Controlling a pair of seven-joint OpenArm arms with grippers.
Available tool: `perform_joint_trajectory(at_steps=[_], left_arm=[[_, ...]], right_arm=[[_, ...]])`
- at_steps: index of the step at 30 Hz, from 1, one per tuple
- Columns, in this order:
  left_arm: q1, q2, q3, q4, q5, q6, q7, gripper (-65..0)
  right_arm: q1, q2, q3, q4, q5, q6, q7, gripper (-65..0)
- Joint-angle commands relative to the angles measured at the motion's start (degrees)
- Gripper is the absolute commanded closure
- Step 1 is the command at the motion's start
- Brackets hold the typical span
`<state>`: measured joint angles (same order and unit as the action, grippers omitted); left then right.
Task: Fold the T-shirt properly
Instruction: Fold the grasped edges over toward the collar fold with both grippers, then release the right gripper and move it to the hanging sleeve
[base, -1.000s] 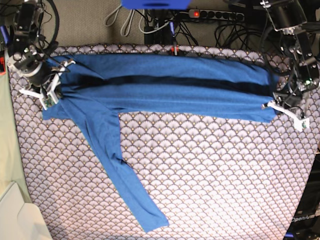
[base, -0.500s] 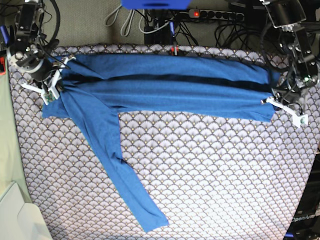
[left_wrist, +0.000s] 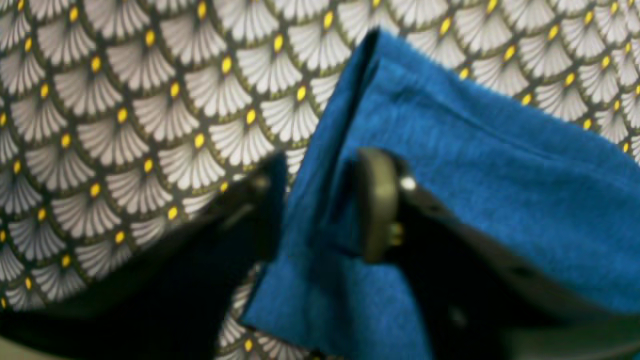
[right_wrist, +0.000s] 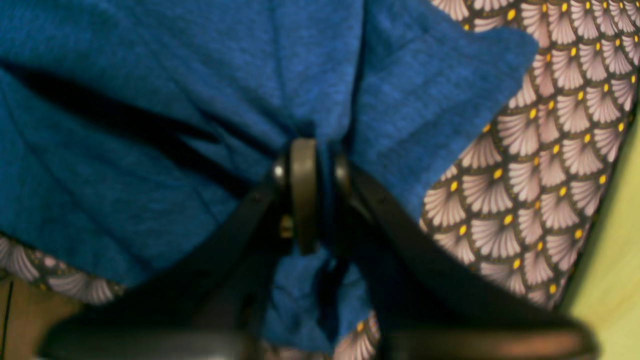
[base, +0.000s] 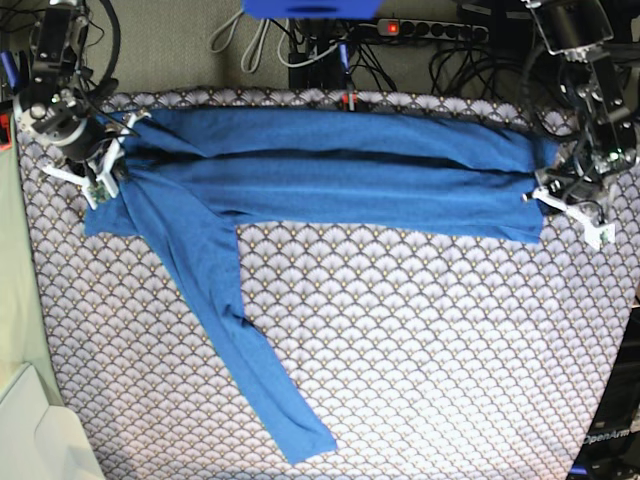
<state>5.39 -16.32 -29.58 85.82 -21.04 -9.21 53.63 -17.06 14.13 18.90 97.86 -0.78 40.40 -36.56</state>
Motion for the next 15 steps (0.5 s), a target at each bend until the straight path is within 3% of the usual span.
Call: perform_joint_trajectory(at_steps=[1, 7, 15], left_arm=[[-0.51, -1.05, -0.35, 0.99, -0.37, 0.03, -1.01, -27.2], [-0.51, -1.05, -0.44, 1.26, -0.37, 0.03, -0.83, -27.4], [-0.33, -1.84, -0.44, 1.34, -0.55, 0.03, -0.83, -28.0]], right_arm=[[0.14, 0.77, 0.31, 1.08, 0.47, -0.40, 0.38, -16.0], [-0.65, 0.77, 0.67, 3.98, 0.47, -0.40, -0.50, -30.7], [-1.80, 0.77, 1.63, 10.14, 0.38, -0.40, -0.50, -34.9]])
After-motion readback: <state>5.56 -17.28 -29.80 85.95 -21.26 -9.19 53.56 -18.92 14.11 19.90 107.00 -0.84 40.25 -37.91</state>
